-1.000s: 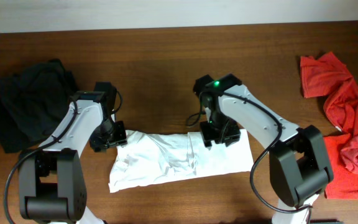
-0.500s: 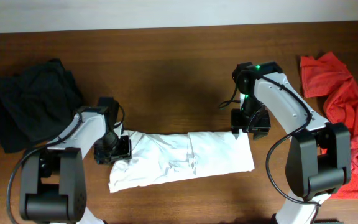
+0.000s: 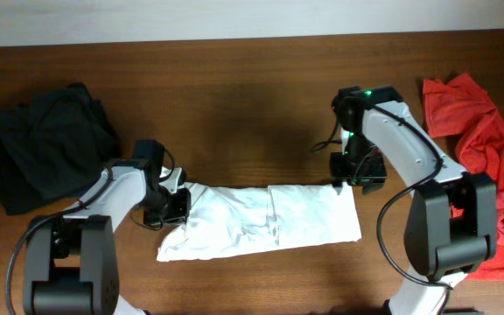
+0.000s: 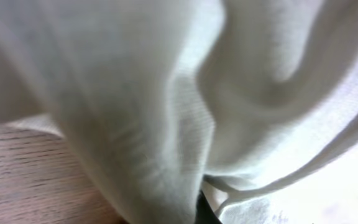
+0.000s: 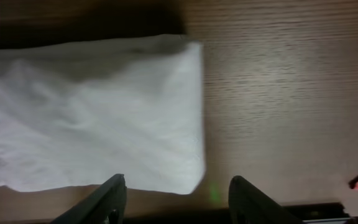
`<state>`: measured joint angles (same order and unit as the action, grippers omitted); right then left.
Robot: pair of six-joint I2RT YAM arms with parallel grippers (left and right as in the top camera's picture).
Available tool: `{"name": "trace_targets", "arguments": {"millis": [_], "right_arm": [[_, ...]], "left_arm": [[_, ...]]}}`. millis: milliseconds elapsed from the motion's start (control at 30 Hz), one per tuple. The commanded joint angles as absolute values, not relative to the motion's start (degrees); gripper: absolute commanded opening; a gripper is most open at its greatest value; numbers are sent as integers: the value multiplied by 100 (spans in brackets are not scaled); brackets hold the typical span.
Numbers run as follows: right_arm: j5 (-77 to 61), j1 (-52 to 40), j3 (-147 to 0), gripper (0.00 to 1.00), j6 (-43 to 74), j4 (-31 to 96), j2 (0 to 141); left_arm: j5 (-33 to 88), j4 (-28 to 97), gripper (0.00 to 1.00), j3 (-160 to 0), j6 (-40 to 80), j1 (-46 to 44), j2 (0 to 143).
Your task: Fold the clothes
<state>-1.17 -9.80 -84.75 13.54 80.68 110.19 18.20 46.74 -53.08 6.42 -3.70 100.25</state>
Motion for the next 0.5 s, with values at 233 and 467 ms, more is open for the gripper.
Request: {"name": "trace_targets", "arguments": {"millis": [233,467], "right_arm": [[211,36,-8455,57,982,8082,10840],[217,115,-8455,57,921,8077,10840]], "left_arm": [[506,6342,0,-7507,790,681,10025],[1238,7432,0,-8495,851,-1,10025]]}}
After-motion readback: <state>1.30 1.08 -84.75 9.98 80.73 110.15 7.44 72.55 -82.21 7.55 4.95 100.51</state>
